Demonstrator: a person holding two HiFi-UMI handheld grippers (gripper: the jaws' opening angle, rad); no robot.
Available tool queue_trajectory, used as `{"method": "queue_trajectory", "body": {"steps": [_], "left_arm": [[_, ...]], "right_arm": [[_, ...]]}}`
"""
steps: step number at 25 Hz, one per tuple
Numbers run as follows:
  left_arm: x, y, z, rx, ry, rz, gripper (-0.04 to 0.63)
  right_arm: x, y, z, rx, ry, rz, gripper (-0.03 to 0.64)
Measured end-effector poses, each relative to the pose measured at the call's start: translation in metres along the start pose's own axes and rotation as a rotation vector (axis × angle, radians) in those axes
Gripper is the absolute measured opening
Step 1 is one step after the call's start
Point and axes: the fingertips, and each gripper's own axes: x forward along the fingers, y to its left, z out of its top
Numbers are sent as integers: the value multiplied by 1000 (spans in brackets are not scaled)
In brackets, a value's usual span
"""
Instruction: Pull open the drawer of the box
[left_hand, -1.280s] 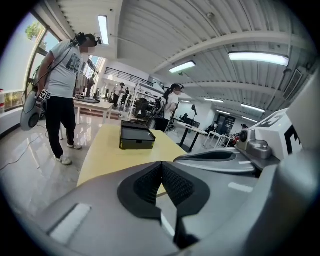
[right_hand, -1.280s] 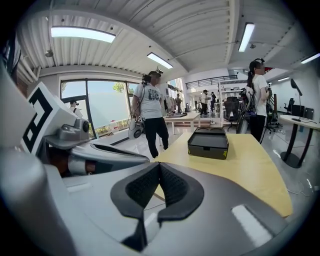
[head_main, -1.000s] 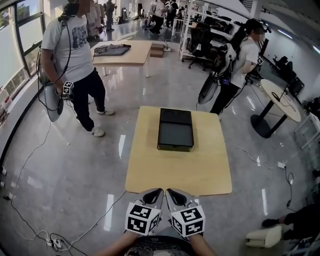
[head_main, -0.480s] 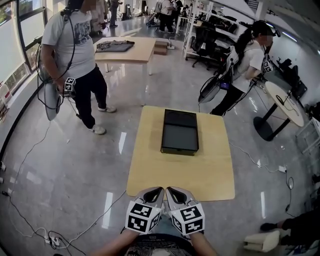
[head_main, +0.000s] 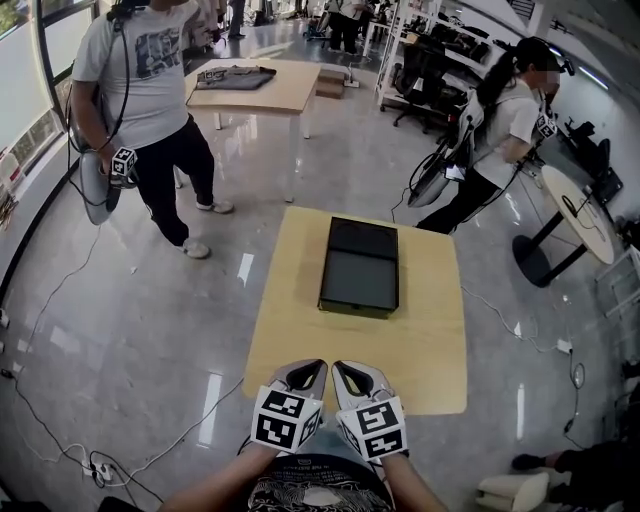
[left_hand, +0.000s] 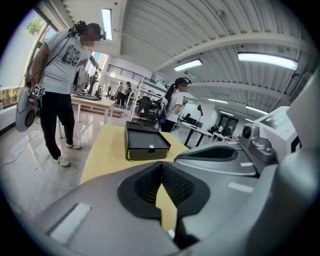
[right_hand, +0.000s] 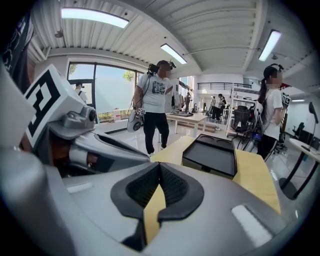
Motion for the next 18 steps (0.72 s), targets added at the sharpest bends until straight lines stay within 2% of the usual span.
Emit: {"method": "queue_trajectory", "body": {"steps": [3, 9, 13, 18], "left_arm": [[63, 14, 31, -8, -5, -1, 12], [143, 53, 52, -25, 7, 12, 12], [189, 104, 66, -35, 9, 18, 12], [235, 153, 85, -47, -2, 26, 12]], "right_arm": [[37, -64, 8, -89, 25, -35, 5], [105, -142, 11, -310, 94, -114, 5], [174, -177, 12, -400, 134, -131, 6], [242, -217, 13, -453, 176, -149, 25]]}}
